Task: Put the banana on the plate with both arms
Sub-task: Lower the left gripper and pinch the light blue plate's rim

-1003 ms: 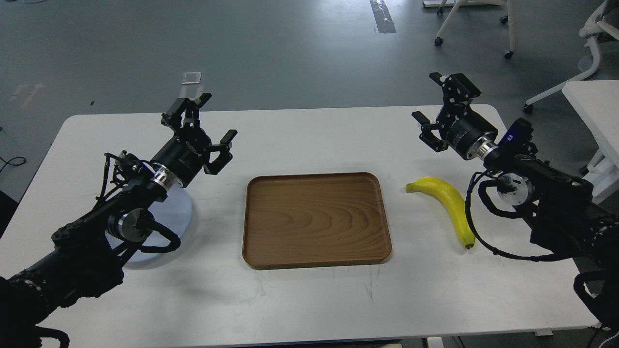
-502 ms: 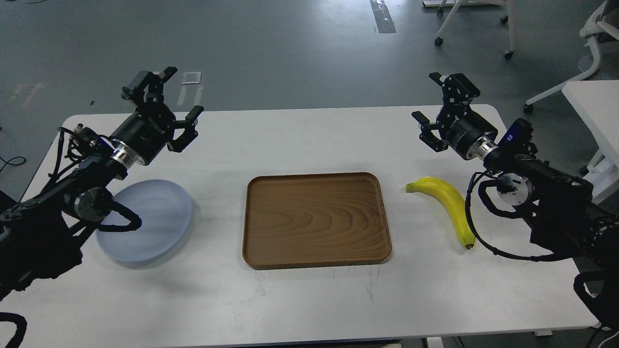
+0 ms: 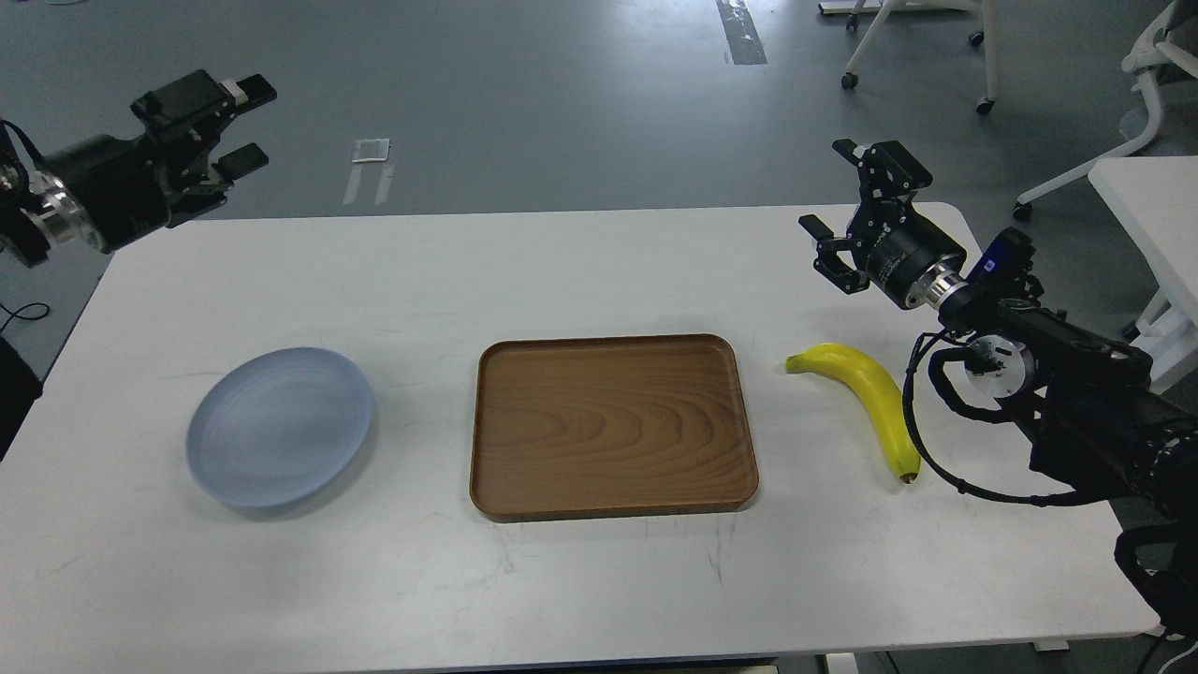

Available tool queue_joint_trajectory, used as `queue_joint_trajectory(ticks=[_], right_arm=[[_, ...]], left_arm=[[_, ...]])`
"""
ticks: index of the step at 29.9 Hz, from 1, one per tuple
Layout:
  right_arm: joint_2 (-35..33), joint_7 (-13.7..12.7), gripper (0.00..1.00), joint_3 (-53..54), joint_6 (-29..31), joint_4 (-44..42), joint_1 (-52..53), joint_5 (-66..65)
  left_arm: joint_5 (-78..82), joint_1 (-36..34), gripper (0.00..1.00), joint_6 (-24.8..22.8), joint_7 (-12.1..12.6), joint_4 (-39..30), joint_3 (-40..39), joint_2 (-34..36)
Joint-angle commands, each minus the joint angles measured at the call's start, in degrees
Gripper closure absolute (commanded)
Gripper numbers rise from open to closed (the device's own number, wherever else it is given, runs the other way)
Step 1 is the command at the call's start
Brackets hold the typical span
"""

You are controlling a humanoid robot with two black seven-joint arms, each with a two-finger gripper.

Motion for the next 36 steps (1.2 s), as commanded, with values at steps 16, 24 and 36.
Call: queue_joint_trajectory(ticks=[16,24,36], right_arm=[[0.0,0.0,0.00,0.0,0.0,0.1,0.0,0.0],[0.0,0.0,0.00,0.0,0.0,0.1,-0.1,0.0],[-0.1,0.0,0.00,0.0,0.0,0.1,-0.1,0.0]], left_arm=[[25.1,3.6,0.01,13.2,0.0,6.6,24.4,4.2],[24.0,5.0,0.08,12.6,0.0,10.2,24.5,-0.4],[19.2,6.9,0.17,11.3,0.0,14.9,24.5,-4.2]])
